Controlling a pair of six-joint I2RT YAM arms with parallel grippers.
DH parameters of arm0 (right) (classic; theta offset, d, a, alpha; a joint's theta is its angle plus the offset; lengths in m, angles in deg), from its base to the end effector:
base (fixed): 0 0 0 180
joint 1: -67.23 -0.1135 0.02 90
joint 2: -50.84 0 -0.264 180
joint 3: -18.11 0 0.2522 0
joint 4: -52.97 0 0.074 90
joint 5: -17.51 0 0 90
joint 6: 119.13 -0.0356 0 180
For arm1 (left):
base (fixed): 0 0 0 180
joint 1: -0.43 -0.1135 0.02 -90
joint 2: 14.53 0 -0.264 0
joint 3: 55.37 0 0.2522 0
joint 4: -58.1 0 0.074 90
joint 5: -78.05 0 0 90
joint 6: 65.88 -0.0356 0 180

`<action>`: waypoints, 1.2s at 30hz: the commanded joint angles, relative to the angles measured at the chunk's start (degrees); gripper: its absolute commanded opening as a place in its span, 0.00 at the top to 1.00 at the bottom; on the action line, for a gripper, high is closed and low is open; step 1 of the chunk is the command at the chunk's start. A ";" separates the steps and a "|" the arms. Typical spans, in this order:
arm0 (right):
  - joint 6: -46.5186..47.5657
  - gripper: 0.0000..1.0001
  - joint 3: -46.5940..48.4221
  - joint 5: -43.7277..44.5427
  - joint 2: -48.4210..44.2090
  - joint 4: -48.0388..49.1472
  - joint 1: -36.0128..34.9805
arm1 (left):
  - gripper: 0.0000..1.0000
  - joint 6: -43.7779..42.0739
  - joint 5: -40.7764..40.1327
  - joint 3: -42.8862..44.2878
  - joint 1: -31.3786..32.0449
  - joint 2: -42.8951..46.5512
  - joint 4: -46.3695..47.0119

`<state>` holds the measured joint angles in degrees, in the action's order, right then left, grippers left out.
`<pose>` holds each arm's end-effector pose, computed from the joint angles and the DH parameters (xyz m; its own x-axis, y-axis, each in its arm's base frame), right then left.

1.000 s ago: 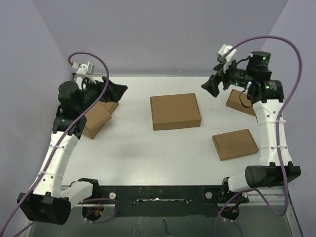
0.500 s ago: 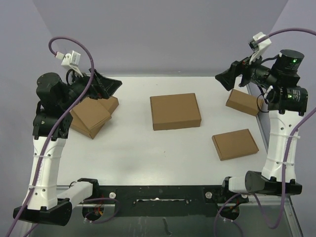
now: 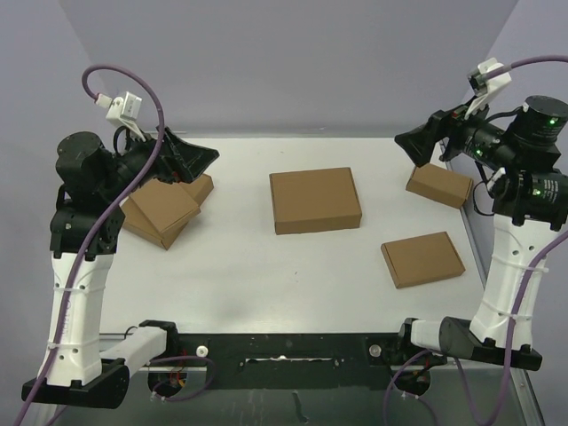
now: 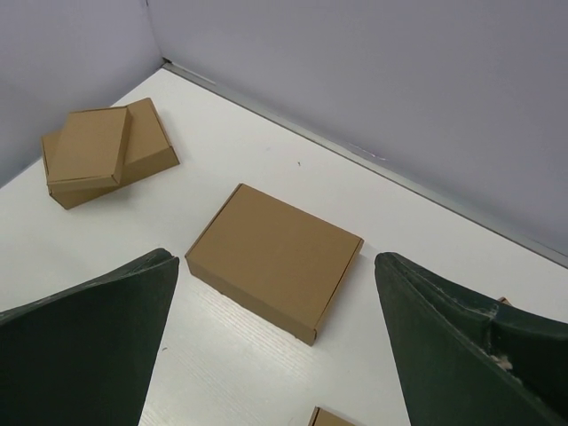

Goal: Fold the paper box

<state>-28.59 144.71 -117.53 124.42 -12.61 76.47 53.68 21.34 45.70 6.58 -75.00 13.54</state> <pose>0.1954 -0.0063 0.5466 -0.2093 0.0273 -0.9775 -0.5702 0.8086 0.1447 0.1817 -0.0392 0.5002 -0.3725 -0.3746 -0.8491 0.5176 0.6755 -0.5251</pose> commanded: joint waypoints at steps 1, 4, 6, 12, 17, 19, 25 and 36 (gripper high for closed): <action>-0.58 0.02 1.60 -2.99 -1.91 0.18 1.57 | 0.02 0.72 2.12 3.37 -0.31 0.80 0.77; -1.06 0.02 1.98 -4.36 -2.04 0.45 2.52 | 0.02 1.87 3.33 3.96 -0.35 0.92 1.35; -1.08 0.02 2.44 -5.24 -2.03 0.71 3.08 | 0.02 2.52 4.95 4.45 -0.35 0.81 1.69; -1.76 0.02 3.33 -5.78 -1.92 1.33 3.63 | 0.02 2.52 4.81 4.77 -0.35 1.21 1.32; -1.29 0.02 3.18 -5.52 -2.38 1.06 3.81 | 0.02 2.09 4.51 3.92 -0.35 1.65 0.71; -0.91 0.02 3.10 -5.42 -2.45 1.04 3.82 | 0.02 1.98 4.59 3.55 -0.35 1.89 0.66; -1.04 0.02 2.88 -5.28 -2.47 1.44 3.87 | 0.02 1.81 5.04 3.00 -0.35 2.02 0.67; -1.21 0.02 1.86 -4.80 -2.61 2.15 4.03 | 0.02 1.82 5.79 2.23 -0.33 1.52 1.36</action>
<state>-29.20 146.06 -122.12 123.09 -12.76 80.01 55.54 25.98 47.60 6.58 -74.17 13.25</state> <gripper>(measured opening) 0.980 0.979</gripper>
